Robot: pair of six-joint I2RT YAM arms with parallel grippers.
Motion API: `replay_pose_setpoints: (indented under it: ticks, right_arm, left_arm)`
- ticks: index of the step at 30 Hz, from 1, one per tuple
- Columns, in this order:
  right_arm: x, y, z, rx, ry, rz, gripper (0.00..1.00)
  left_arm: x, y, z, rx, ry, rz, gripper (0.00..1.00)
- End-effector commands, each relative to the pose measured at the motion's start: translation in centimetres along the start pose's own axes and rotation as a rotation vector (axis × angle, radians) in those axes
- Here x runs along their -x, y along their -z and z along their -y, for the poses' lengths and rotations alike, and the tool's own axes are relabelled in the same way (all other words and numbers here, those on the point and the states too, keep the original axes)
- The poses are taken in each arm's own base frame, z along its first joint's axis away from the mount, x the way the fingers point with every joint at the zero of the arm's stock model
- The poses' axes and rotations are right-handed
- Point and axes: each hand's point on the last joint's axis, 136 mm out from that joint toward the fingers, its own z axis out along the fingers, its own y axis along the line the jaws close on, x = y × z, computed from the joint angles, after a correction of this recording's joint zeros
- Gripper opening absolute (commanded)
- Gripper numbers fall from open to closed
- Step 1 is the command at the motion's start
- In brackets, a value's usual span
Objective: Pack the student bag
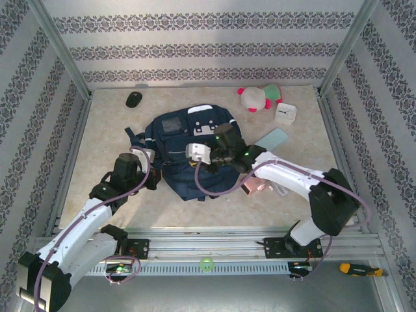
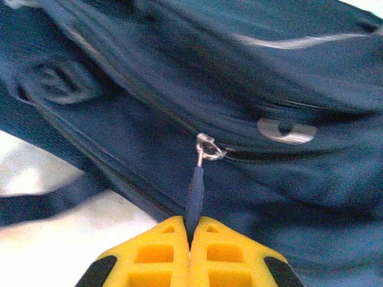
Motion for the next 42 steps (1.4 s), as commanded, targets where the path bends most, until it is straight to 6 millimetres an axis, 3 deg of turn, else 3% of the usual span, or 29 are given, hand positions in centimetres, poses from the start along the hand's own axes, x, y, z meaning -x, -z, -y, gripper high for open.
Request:
replay_pose_setpoints:
  ticks: [1, 12, 17, 19, 22, 25, 29, 31, 36, 38, 42]
  right_arm:
    - [4.4, 3.1, -1.5, 0.099, 0.07, 0.202, 0.0]
    - [5.2, 6.1, -1.9, 0.122, 0.08, 0.275, 0.0]
    - [5.2, 6.4, -1.7, 0.098, 0.053, 0.269, 0.0]
    - [4.9, 5.8, -0.9, 0.052, 0.023, 0.248, 0.0]
    - [4.2, 4.1, 0.9, -0.047, -0.021, 0.181, 0.0]
    - [4.4, 2.7, 1.4, -0.066, -0.026, 0.168, 0.0]
    - [5.2, 0.5, 2.5, -0.099, -0.039, 0.18, 0.0]
    - [5.0, -2.4, 4.5, -0.133, -0.056, 0.176, 0.0]
    - [5.4, -5.0, 6.1, -0.126, -0.104, 0.206, 0.01]
    - [5.7, -5.3, 6.1, -0.109, -0.116, 0.219, 0.07]
    - [6.7, -4.4, 4.6, -0.035, -0.143, 0.253, 0.38]
  left_arm:
    - [1.8, 0.4, -3.3, 0.165, 0.0, 0.028, 0.0]
    - [4.6, -1.4, -10.9, 0.341, 0.166, 0.04, 0.0]
    - [5.8, -2.3, -13.0, 0.361, 0.232, 0.043, 0.0]
    - [6.6, -2.5, -12.6, 0.324, 0.234, 0.055, 0.0]
    - [7.9, -1.9, -11.2, 0.261, 0.23, 0.102, 0.18]
    - [8.8, -0.7, -10.0, 0.22, 0.219, 0.153, 0.33]
    - [9.3, 0.4, -9.3, 0.205, 0.202, 0.193, 0.41]
    - [10.3, 2.7, -8.4, 0.203, 0.156, 0.258, 0.47]
    - [10.6, 3.6, -7.8, 0.196, 0.106, 0.275, 0.49]
    - [10.8, 3.6, -7.3, 0.172, 0.078, 0.282, 0.49]
    - [11.1, 3.5, -5.1, 0.06, -0.031, 0.299, 0.52]
